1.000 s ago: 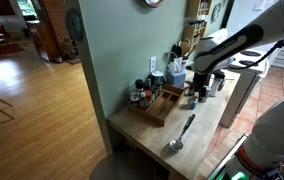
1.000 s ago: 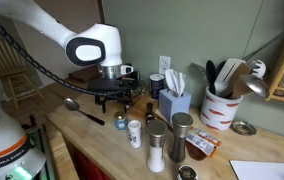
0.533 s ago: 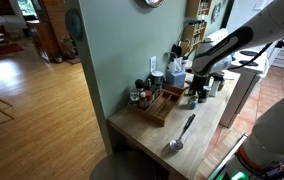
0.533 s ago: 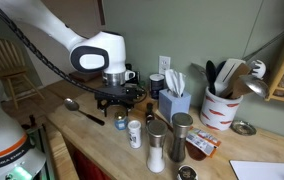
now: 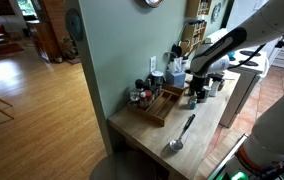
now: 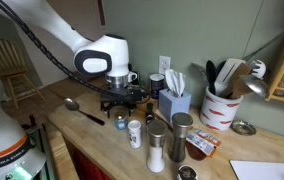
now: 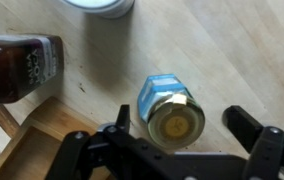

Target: Lift the glass jug with the golden lid and put it on the tray second row to the right

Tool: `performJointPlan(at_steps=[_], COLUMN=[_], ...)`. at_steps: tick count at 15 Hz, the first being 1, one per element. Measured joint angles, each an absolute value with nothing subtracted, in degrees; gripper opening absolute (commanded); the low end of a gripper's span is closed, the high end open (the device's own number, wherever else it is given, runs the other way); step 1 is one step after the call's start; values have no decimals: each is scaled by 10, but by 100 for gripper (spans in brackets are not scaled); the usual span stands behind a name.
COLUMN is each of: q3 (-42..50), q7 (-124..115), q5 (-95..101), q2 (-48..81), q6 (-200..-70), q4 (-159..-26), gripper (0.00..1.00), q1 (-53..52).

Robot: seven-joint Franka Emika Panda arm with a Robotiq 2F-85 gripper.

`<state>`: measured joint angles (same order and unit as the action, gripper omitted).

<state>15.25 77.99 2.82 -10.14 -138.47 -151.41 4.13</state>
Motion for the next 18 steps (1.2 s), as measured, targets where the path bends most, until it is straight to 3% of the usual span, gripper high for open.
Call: performJointPlan(at_steps=[8,9,10,14,18], q3=[147,147,146,142,138], q7=[781,781,781,781,767], q5=[28,28,28,17,2], q2=[-66,-62,-59,-52,-51], q6=[-1447,-1449,-1450,-1450,-1449], q4=[-1514,-1514,-1514,-1513,-1510], gripper=[100,76,74,42,39], q1=[45,45,46,46,48])
